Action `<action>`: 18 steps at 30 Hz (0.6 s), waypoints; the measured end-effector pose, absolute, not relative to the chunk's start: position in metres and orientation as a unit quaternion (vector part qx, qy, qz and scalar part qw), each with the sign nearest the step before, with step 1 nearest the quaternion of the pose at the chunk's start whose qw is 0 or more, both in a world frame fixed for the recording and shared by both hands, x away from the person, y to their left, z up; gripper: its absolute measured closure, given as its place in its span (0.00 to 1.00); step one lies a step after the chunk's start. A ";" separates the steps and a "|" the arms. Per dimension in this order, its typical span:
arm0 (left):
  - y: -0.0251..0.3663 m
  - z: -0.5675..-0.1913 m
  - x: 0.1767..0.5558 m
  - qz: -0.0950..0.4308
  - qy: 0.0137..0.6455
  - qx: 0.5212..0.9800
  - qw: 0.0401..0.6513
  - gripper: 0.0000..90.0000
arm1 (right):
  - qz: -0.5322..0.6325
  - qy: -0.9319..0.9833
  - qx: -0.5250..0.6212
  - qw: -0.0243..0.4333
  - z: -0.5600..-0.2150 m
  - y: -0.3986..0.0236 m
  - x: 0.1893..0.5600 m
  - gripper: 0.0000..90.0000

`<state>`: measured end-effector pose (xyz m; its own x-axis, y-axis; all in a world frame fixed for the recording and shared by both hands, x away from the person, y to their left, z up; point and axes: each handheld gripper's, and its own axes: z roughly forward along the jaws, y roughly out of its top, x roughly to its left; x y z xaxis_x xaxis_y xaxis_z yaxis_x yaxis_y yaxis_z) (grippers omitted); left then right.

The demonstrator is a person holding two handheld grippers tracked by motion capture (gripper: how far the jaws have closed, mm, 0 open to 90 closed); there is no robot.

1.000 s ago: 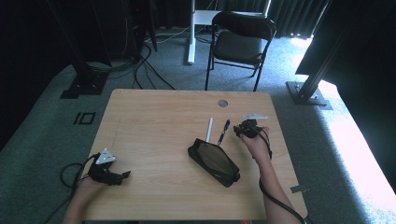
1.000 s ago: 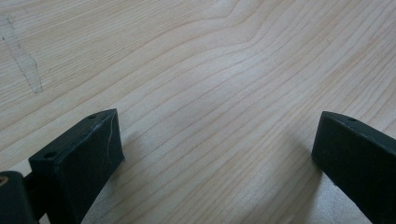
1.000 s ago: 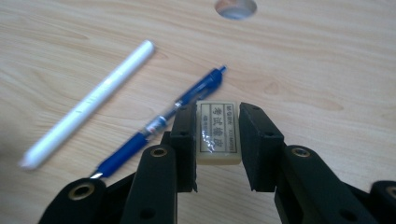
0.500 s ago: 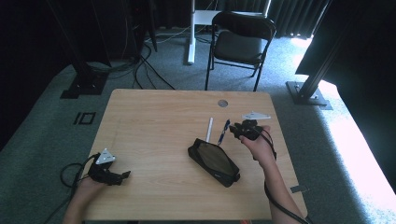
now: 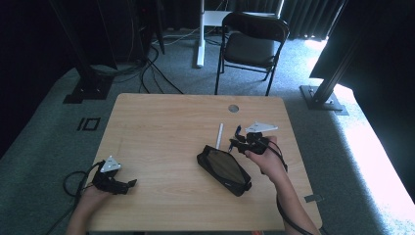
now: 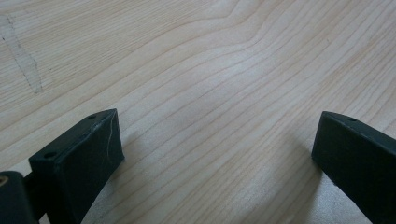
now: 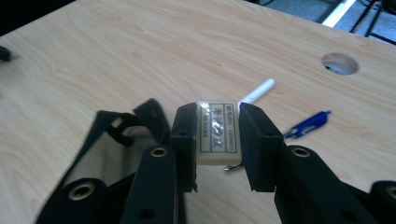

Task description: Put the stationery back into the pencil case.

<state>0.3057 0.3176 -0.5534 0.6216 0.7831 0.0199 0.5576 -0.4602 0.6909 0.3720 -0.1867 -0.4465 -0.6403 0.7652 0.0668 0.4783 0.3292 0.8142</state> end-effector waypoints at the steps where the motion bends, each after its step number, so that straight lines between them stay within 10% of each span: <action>1: 0.318 -0.553 0.306 0.170 0.400 0.837 0.331 0.02 | 0.432 0.797 0.388 0.167 -0.447 -0.185 0.371 0.76; 18: 0.318 -0.553 0.306 0.170 0.400 0.837 0.331 0.02 | 0.406 0.847 0.323 0.113 -0.454 -0.155 0.349 0.76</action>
<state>0.3057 0.3176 -0.5534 0.6216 0.7831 0.0196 0.5578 -0.4601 0.6908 0.3492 -0.1553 -0.4543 -0.7656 0.6394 0.0710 0.4557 0.4611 0.7614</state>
